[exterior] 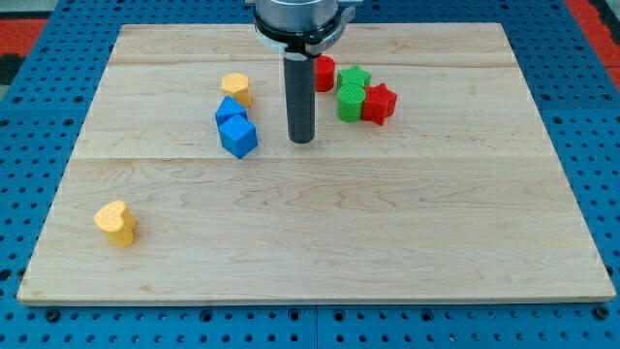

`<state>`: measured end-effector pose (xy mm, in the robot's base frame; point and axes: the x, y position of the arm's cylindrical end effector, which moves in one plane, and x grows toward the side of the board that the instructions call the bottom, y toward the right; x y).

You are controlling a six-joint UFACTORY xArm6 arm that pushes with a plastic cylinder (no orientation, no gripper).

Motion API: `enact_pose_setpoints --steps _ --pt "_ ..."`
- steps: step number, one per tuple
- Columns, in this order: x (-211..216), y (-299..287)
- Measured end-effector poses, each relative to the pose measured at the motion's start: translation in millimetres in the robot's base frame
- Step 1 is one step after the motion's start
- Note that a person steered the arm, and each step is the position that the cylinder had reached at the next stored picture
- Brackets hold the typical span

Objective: Move the blue cube into the yellow heart

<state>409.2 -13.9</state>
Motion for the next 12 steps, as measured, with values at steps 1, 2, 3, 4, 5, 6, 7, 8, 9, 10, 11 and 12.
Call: enact_pose_setpoints --steps 1,2,3,4,5,6,7,8,9,10,11,12 --pt "0 0" --pt "2 -28" --pt "-19 -48" --pt "17 -82" --pt "55 -113" --pt "68 -138" --pt "66 -134" --pt "45 -149" --pt "57 -172" --pt "77 -177" --pt "33 -171" --pt "46 -209"
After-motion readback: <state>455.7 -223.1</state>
